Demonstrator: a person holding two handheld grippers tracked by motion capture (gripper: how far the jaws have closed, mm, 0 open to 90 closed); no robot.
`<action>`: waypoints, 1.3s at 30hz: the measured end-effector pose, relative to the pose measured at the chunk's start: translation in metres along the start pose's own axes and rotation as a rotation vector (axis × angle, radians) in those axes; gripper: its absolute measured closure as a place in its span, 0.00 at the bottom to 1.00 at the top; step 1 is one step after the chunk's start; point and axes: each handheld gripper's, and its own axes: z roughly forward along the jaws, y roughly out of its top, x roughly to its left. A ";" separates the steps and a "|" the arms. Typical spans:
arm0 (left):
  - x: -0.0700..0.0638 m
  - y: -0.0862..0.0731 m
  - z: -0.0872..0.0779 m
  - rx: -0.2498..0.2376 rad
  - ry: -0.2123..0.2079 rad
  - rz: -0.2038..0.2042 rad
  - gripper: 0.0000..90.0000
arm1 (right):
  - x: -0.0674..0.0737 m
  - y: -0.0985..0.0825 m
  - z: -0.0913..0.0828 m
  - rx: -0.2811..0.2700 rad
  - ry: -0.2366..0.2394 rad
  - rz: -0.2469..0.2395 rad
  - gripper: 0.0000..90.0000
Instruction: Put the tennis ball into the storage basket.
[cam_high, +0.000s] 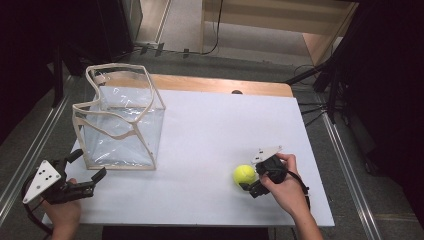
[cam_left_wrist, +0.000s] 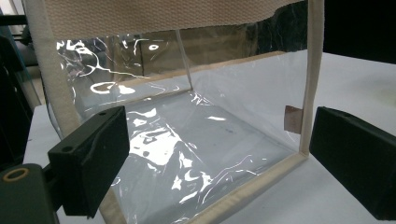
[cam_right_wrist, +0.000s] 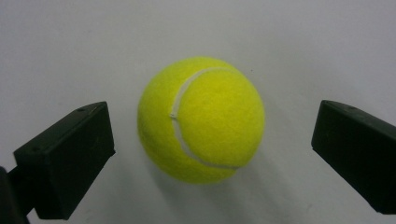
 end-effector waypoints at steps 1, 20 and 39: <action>0.000 0.000 0.000 0.000 0.000 0.000 0.06 | 0.000 0.001 0.001 0.009 0.004 -0.004 0.00; 0.000 0.000 0.000 0.000 -0.001 0.000 0.06 | 0.002 0.009 0.019 0.144 0.058 -0.043 0.00; 0.000 0.000 0.000 -0.001 -0.002 0.000 0.06 | 0.003 0.012 0.031 0.163 0.027 -0.051 0.24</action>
